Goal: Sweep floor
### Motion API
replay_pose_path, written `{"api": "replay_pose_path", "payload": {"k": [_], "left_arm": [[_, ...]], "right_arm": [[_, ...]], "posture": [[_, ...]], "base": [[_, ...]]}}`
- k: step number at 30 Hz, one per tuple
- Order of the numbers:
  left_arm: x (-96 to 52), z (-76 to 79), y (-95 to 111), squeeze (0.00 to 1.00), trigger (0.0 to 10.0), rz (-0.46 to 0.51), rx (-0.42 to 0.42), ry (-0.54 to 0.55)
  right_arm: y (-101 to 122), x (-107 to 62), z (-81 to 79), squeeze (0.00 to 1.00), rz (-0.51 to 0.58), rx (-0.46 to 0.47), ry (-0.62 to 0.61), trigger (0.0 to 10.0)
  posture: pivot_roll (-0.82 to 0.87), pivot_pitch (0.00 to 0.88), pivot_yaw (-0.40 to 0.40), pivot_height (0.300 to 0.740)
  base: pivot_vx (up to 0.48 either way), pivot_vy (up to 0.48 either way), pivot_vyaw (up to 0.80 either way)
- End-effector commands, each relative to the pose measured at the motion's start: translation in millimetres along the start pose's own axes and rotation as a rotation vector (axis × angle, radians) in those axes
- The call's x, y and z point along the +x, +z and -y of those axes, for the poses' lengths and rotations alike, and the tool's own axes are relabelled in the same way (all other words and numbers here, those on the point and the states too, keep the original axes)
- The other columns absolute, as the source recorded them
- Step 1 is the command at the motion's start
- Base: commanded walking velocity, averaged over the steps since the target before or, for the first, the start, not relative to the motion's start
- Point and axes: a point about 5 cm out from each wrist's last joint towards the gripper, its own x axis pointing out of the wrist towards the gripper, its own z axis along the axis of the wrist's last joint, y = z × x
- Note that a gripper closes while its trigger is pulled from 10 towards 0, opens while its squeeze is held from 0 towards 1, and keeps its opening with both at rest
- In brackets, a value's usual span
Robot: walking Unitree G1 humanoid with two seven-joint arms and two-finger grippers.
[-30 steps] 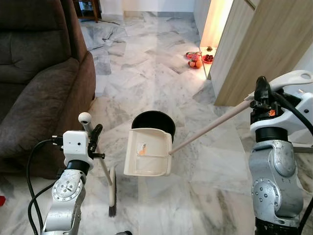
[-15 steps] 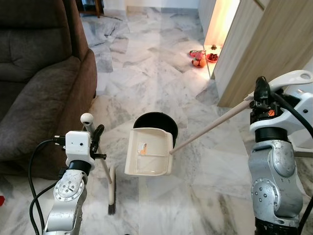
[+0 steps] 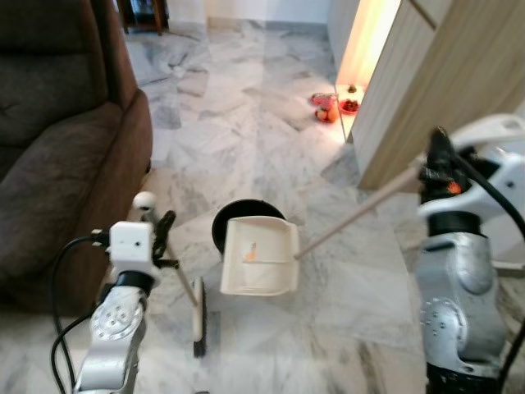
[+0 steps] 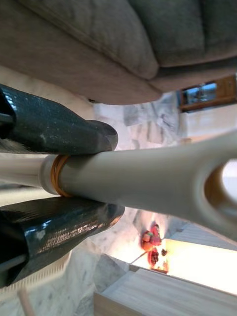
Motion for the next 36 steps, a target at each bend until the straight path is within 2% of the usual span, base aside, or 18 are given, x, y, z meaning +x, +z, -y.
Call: {"api": "replay_pose_path", "payload": {"k": [1,6,12,36], "left_arm": [[2.2,2.2,9.8,0.0,10.0,0.051,0.005,0.0],[1.2,0.8,9.5,0.0,10.0,0.051,0.007,0.004],[1.1,-0.3,9.2,0.0,10.0,0.049,0.01,0.007],[2.1,-0.5,10.7,0.0,10.0,0.056,0.011,0.011]], "right_arm": [[18.4,1.6,-1.7,0.0,0.093,0.019,0.012,10.0],[18.4,1.7,-2.6,0.0,0.093,0.012,0.017,10.0],[17.9,1.8,-3.5,0.0,0.091,0.009,0.019,10.0],[22.1,3.5,-2.3,0.0,0.114,0.031,0.012,10.0]], "posture": [[0.07,0.118,-0.042,0.74],[0.07,0.118,-0.042,0.74],[0.08,0.12,-0.043,0.74],[0.08,0.123,-0.042,0.74]], "base": [[0.281,0.0,0.0],[0.279,0.0,0.0],[0.28,0.0,0.76],[0.28,0.0,0.0]]}}
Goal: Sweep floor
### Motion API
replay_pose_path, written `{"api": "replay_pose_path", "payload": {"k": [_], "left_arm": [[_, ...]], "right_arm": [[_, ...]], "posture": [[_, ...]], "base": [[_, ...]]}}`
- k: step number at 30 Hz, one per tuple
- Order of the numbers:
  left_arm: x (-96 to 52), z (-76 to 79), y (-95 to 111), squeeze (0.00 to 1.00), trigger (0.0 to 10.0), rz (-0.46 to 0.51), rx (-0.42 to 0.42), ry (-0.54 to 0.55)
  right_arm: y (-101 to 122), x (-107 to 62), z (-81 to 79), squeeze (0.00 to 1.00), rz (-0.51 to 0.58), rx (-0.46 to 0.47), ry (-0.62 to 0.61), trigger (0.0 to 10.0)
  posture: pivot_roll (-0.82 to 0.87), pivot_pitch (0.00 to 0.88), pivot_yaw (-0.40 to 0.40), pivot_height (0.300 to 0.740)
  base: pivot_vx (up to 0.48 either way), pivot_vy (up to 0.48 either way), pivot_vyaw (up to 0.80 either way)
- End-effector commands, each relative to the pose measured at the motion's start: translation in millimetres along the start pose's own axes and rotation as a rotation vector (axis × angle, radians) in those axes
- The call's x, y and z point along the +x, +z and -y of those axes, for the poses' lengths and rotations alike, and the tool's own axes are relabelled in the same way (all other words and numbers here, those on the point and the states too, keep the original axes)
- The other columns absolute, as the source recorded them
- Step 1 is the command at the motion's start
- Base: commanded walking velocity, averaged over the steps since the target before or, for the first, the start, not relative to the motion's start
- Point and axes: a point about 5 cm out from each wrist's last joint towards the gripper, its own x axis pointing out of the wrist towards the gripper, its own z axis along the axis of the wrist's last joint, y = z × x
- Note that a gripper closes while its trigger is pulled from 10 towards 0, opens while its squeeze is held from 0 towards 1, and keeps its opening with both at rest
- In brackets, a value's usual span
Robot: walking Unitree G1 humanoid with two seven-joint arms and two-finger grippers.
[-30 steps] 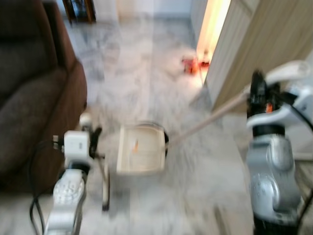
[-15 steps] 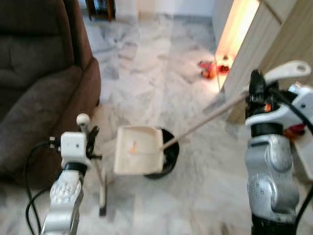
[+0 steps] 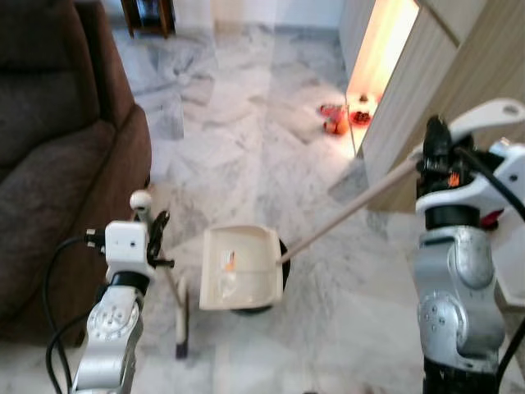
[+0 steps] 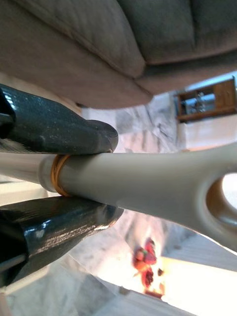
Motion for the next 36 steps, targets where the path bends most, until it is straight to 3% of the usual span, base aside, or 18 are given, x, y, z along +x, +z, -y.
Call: {"api": "replay_pose_path", "payload": {"k": [1,17,22,26,28,30,35,36], "left_arm": [[2.2,-1.9,10.7,0.0,10.0,0.053,0.008,0.0],[2.6,-1.0,13.4,0.0,10.0,0.08,-0.006,-0.005],[2.7,-0.7,13.1,0.0,10.0,0.079,-0.006,-0.009],[2.8,-0.5,13.1,0.0,10.0,0.079,-0.007,-0.009],[3.7,1.5,13.6,0.0,10.0,0.083,-0.01,-0.014],[3.7,1.5,13.6,0.0,10.0,0.083,-0.01,-0.014],[3.5,2.0,13.2,0.0,10.0,0.084,-0.012,-0.012],[3.4,2.7,13.3,0.0,10.0,0.084,-0.014,-0.013]], "right_arm": [[15.7,1.8,-6.8,0.0,0.082,0.014,0.024,10.0],[25.6,4.6,-16.8,0.0,0.128,-0.002,0.074,10.0],[26.9,0.7,-33.6,0.0,0.144,-0.056,0.172,10.0],[26.6,-0.3,-36.9,0.0,0.145,-0.053,0.183,10.0],[25.1,-5.7,-55.0,0.0,0.15,-0.031,0.246,10.0],[25.1,-5.7,-55.0,0.0,0.15,-0.031,0.246,10.0],[29.1,-10.8,-74.2,0.0,0.21,-0.099,0.329,10.0],[28.4,-14.0,-84.4,0.0,0.219,-0.104,0.375,10.0]], "posture": [[0.08,0.123,-0.042,0.74],[0.08,0.116,-0.042,0.74],[0.08,0.115,-0.041,0.74],[0.07,0.113,-0.04,0.74],[0.07,0.11,-0.041,0.74],[0.07,0.11,-0.041,0.74],[0.07,0.111,-0.042,0.74],[0.07,0.116,-0.045,0.74]], "base": [[0.277,0.0,0.0],[0.208,0.0,0.0],[0.0,0.0,0.0],[0.0,0.0,0.0],[0.0,0.0,0.0],[0.0,0.0,0.0],[0.0,0.0,0.0],[0.0,0.0,0.0]]}}
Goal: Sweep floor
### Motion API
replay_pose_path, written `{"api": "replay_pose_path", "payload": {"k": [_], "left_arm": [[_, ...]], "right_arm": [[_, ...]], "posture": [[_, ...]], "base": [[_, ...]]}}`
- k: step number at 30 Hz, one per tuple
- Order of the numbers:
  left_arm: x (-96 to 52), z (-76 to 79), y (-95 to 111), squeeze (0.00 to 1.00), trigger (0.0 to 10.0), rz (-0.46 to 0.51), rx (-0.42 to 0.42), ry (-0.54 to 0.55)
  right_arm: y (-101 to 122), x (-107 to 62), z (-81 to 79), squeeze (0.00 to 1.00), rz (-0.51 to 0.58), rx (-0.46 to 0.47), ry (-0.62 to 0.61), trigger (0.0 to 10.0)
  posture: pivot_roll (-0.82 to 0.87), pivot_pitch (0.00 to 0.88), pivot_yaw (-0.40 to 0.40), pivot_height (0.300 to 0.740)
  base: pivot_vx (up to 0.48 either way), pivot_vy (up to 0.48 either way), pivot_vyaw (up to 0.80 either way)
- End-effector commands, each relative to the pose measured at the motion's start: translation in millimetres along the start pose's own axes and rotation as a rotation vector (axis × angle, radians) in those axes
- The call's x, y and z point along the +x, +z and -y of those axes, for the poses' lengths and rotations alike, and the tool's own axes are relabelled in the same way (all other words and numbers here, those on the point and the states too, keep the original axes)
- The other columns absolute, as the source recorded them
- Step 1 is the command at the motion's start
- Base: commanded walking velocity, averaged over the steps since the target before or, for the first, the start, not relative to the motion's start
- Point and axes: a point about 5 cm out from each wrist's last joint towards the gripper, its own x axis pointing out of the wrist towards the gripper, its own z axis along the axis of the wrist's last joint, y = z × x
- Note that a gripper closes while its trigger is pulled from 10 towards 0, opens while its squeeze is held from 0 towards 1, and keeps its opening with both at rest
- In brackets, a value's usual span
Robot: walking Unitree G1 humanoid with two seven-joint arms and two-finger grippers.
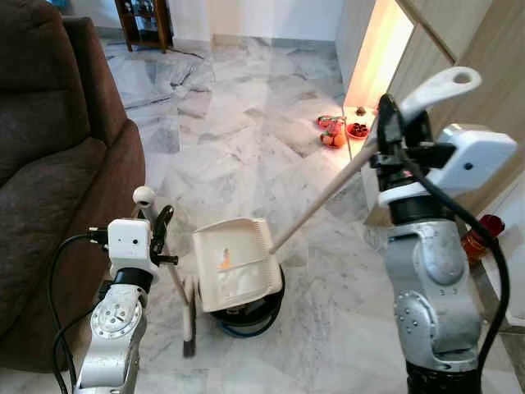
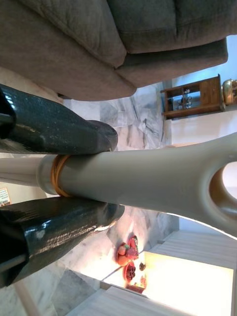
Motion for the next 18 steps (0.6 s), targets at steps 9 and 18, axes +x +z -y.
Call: {"api": "replay_pose_path", "payload": {"k": [9,18], "left_arm": [[0.3,-0.7,8.0,0.0,10.0,0.049,0.002,0.0],[0.3,-0.3,8.1,0.0,10.0,0.05,-0.001,-0.001]], "right_arm": [[24.7,-3.6,-40.9,0.0,0.176,-0.129,0.234,10.0],[27.1,-12.1,-65.6,0.0,0.213,-0.128,0.319,10.0]], "posture": [[0.07,0.12,-0.047,0.74],[0.07,0.126,-0.047,0.74]], "base": [[0.0,0.0,0.0],[0.0,0.0,0.0]]}}
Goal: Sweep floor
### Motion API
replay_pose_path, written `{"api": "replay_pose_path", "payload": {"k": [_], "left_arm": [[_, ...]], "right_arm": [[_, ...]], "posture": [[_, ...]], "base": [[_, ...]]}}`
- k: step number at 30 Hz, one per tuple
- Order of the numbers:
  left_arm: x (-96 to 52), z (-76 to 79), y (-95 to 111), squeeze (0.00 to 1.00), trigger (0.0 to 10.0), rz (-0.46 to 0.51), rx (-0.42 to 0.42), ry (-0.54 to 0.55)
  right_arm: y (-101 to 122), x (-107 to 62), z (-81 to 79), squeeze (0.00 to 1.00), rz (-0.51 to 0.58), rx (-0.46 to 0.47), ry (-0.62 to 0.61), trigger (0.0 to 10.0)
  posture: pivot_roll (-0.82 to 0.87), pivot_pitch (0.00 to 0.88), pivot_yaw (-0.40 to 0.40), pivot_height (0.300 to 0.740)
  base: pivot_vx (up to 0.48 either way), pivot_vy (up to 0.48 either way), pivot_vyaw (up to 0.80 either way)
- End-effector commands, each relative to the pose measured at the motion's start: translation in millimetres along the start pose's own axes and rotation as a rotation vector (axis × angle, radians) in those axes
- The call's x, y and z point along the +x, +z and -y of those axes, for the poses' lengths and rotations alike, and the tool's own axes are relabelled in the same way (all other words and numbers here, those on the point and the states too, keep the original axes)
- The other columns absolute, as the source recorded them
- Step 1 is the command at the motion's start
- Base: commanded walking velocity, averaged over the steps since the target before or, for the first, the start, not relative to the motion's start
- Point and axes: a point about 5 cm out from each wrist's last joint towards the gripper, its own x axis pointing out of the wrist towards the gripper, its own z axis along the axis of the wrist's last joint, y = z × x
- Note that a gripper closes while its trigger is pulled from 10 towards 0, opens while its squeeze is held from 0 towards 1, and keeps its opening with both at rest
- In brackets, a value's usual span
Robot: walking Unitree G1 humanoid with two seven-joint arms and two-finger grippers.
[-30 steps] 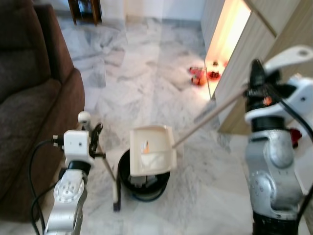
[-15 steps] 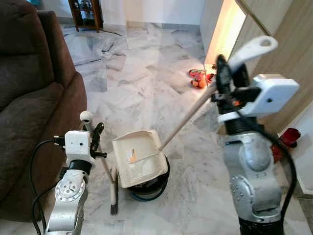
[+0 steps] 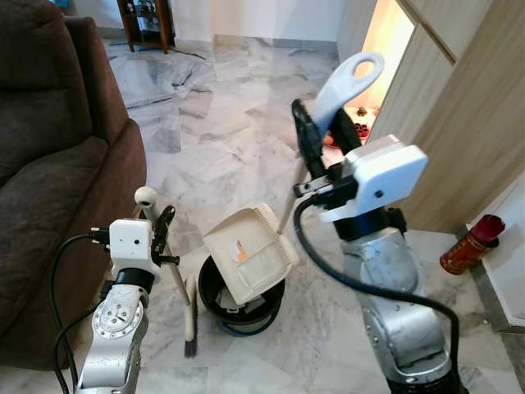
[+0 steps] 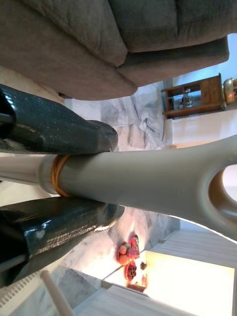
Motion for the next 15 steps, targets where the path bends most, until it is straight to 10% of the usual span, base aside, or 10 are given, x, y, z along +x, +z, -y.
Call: {"api": "replay_pose_path", "payload": {"k": [1,15], "left_arm": [[0.5,-0.7,8.4,0.0,10.0,0.051,0.0,0.0],[0.5,-0.6,8.6,0.0,10.0,0.052,-0.001,0.001]], "right_arm": [[27.2,-0.1,-9.4,0.0,0.143,0.004,0.031,10.0],[40.2,-6.7,-48.1,0.0,0.232,-0.059,0.218,10.0]], "posture": [[0.07,0.126,-0.047,0.74],[0.07,0.133,-0.048,0.74]], "base": [[0.0,0.0,0.0],[0.0,0.0,0.0]]}}
